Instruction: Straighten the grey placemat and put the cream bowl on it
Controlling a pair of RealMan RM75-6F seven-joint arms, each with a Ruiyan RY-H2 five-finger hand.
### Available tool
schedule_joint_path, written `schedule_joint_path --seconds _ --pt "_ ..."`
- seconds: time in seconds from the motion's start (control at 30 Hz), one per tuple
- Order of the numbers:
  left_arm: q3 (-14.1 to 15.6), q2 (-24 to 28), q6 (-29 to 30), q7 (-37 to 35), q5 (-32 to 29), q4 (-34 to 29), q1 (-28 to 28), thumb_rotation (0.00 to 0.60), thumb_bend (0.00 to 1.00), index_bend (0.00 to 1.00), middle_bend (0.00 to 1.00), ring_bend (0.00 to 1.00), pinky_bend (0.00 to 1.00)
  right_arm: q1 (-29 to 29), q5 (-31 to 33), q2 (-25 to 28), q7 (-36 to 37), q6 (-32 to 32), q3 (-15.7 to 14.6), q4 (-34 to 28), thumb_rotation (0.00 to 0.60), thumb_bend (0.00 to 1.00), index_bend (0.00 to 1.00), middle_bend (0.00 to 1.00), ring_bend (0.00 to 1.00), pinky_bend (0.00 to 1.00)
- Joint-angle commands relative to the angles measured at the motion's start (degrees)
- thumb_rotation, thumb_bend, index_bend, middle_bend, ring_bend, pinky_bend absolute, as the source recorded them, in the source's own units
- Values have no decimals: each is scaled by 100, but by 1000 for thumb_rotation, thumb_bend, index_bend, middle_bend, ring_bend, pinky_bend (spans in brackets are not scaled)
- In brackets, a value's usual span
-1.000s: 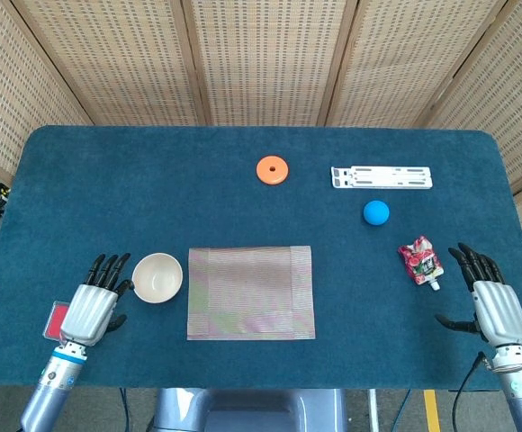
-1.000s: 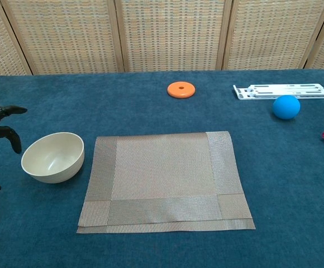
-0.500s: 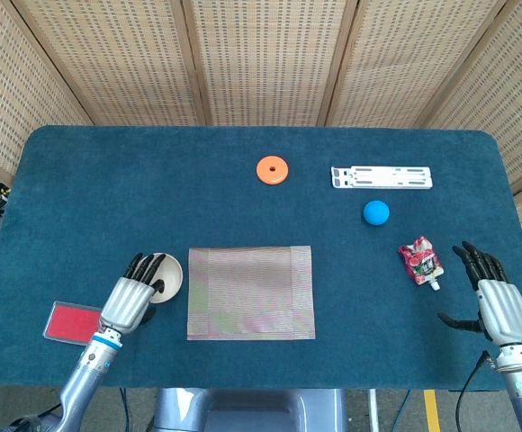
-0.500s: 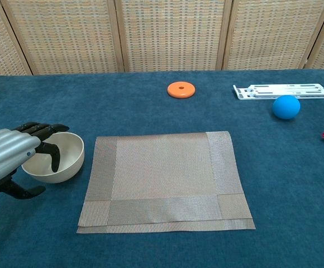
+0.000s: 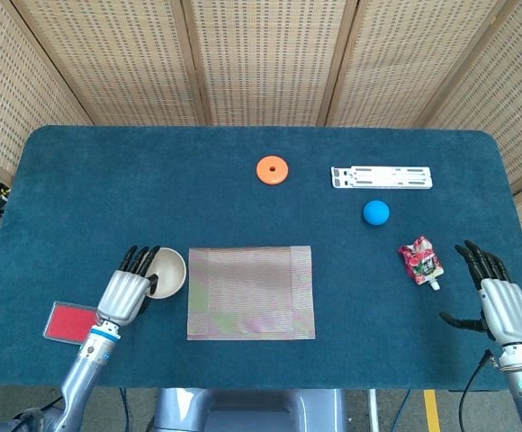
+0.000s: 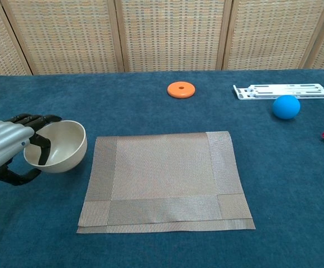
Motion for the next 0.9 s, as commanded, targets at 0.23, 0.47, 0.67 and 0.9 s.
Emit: schedule_joint_path --seconds 0.23,0.47,0.67,0.9 --pt "-261 745 301 -603 -268 108 174 600 476 705 0 0 0 4 -5 0 -14 -10 -5 -5 600 60 0 0 0 0" --pt "-342 978 128 -1201 -706 515 309 600 474 695 0 0 0 -3 -24 -9 -62 4 -20 -33 600 60 0 0 0 0" --pt "-296 900 -110 -1428 -939 1125 354 600 473 671 0 0 0 2 -27 -21 -107 -6 -29 -40 600 59 0 0 0 0" --pt "-232 784 -590 -1458 -1216 1576 318 600 463 599 0 0 0 -6 -32 -22 -133 12 -33 -57 600 60 0 0 0 0"
